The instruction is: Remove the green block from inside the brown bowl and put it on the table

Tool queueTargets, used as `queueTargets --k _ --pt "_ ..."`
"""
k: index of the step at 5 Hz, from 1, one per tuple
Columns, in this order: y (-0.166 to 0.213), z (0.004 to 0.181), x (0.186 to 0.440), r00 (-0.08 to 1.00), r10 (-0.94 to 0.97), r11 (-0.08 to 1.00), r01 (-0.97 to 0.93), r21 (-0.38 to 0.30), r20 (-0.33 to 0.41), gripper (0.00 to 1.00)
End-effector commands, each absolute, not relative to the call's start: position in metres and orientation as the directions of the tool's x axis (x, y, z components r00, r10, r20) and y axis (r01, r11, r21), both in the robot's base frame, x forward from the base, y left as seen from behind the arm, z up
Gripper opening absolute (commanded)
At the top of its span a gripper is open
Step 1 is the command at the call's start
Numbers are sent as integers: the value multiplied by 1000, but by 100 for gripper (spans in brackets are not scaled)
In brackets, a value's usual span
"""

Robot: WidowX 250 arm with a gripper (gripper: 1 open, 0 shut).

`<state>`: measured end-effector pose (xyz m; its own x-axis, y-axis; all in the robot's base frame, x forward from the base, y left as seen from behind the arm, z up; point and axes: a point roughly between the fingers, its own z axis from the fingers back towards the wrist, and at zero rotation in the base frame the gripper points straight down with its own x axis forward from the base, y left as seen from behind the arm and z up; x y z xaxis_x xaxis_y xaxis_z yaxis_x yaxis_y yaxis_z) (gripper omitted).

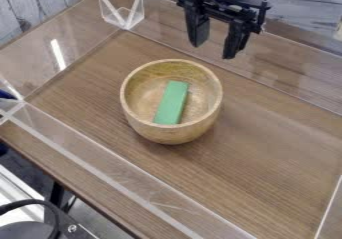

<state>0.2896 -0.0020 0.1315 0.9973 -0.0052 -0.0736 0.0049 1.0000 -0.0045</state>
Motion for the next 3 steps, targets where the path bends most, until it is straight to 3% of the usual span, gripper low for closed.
queueTargets --k 1,3 --pt "4 124 282 995 -5 1000 5 6 -98 100" --pt "23 103 267 989 25 999 -21 29 -149 100"
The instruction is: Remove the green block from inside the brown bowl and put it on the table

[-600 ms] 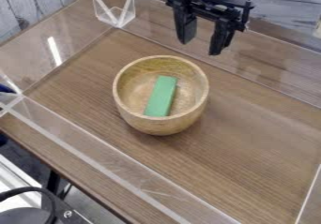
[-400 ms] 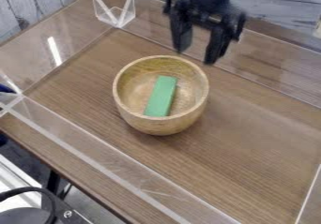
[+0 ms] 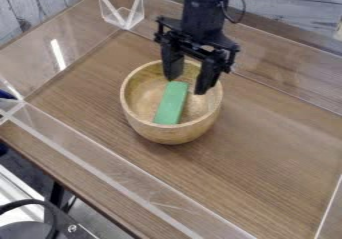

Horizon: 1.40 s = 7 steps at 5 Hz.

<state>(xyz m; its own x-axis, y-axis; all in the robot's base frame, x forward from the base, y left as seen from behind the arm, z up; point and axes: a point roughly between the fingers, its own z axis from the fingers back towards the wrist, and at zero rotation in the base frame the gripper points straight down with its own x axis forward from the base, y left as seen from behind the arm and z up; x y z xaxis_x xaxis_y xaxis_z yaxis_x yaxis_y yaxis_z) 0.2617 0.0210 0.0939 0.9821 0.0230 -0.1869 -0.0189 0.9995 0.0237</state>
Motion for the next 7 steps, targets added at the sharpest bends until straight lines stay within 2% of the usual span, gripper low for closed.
queueTargets --k 1,4,5,7 --pt "32 98 263 986 42 999 -37 32 -159 100" --pt "42 71 255 978 52 999 -48 26 -202 100" --pt "42 67 254 980 51 999 -49 17 -192 100" --pt "41 71 253 985 45 999 -45 1 -164 100"
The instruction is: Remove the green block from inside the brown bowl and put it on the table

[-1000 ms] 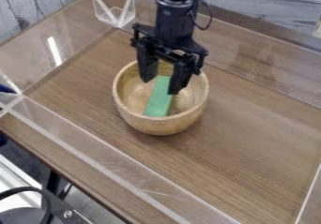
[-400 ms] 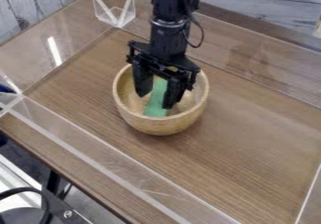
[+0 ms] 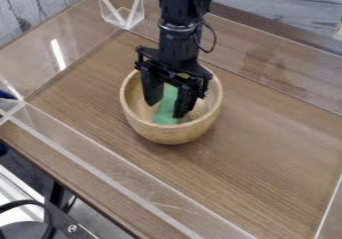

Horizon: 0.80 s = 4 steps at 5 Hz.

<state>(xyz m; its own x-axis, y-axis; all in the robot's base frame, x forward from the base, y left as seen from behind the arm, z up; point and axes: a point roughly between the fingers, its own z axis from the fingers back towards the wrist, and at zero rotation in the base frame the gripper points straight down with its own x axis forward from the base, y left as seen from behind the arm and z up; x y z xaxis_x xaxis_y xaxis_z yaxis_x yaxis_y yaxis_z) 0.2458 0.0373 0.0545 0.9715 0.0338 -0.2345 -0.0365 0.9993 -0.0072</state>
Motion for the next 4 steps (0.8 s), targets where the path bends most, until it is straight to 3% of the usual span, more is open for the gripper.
queueTargets --k 1,4 --pt "41 76 253 988 43 999 -45 -5 -148 100" --pt "40 76 252 990 40 999 -42 -14 -135 100"
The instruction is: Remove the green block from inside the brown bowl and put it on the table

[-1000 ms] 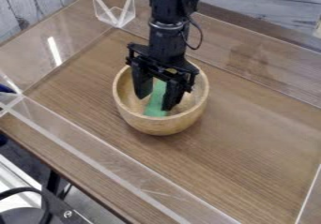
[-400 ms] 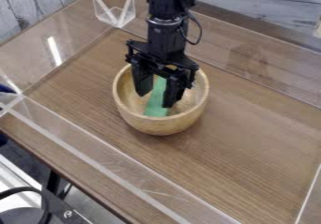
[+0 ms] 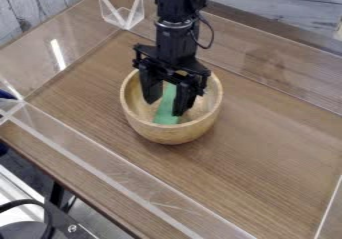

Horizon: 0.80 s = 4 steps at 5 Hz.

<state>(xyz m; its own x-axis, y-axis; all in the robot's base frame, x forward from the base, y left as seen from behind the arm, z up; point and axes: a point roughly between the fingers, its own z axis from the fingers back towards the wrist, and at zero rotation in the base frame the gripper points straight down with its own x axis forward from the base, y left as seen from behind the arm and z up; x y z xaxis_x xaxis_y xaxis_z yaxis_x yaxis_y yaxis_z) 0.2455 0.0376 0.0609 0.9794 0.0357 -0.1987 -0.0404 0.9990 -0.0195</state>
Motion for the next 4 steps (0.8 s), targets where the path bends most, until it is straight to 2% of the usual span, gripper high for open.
queueTargets --k 1,4 --pt "39 76 252 990 39 999 -41 -13 -136 100" --pt "37 74 252 990 35 999 -37 -12 -138 100"
